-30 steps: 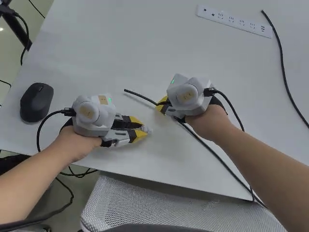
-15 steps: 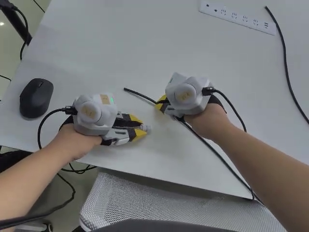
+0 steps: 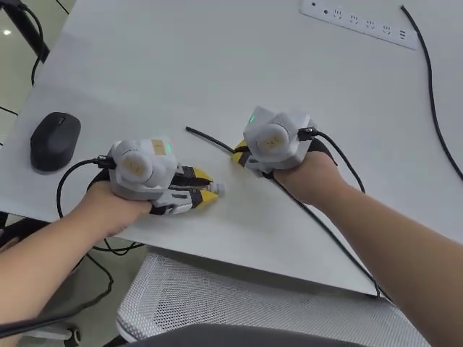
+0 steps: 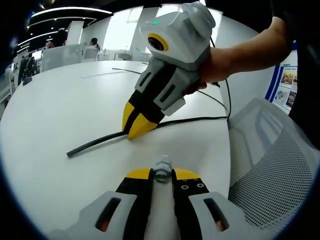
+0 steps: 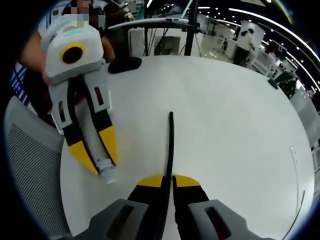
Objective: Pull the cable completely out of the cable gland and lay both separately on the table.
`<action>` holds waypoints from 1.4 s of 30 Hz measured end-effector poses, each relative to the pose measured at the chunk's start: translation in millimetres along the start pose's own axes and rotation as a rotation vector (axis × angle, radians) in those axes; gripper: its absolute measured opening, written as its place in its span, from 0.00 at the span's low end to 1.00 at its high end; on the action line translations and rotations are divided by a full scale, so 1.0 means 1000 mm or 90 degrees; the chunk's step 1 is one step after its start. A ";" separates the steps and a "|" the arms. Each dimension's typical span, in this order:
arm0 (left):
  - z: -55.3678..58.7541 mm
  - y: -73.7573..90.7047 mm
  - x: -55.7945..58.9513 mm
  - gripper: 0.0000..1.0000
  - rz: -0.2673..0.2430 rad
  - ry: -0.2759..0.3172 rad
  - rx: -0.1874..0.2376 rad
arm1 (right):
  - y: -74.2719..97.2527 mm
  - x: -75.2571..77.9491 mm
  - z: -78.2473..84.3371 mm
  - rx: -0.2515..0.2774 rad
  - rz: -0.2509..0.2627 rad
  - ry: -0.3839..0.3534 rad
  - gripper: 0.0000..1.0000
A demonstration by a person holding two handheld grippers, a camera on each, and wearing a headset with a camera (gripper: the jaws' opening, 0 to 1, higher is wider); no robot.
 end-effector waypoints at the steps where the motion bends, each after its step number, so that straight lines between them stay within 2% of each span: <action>1: 0.000 0.000 0.000 0.16 -0.002 0.001 0.000 | 0.000 0.000 0.000 0.000 0.001 0.000 0.03; 10: 0.000 0.000 0.004 0.19 -0.011 0.007 -0.003 | 0.008 0.000 -0.004 0.015 0.005 -0.012 0.11; 17: -0.001 0.004 0.005 0.23 -0.032 0.015 0.004 | 0.024 -0.001 -0.011 0.038 0.016 -0.023 0.20; 25: -0.007 0.016 0.013 0.29 -0.056 0.027 0.022 | 0.060 -0.005 -0.012 0.073 0.038 -0.038 0.27; 29: -0.011 0.022 0.021 0.33 -0.065 0.034 0.035 | 0.078 -0.006 -0.009 0.098 0.050 -0.062 0.30; 31: -0.014 0.026 0.027 0.34 -0.064 0.048 0.048 | 0.093 -0.008 -0.007 0.119 0.059 -0.082 0.32; 35: -0.017 0.032 0.038 0.37 -0.065 0.062 0.071 | 0.118 -0.012 0.002 0.136 0.072 -0.094 0.37; 38: -0.021 0.036 0.045 0.39 -0.069 0.078 0.093 | 0.136 -0.014 0.009 0.159 0.086 -0.127 0.38; 42: -0.025 0.040 0.055 0.43 -0.075 0.086 0.106 | 0.158 -0.020 0.018 0.183 0.100 -0.156 0.42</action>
Point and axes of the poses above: the centre of the closed fingertips' face, and the gripper's own axes: y roughly backward along the fingers, x roughly to its right, z roughly out of its underside, the point moved 5 cm from there along y, roughly backward along the fingers, and after that the axes turned 14 degrees about y, right-handed, at the moved point
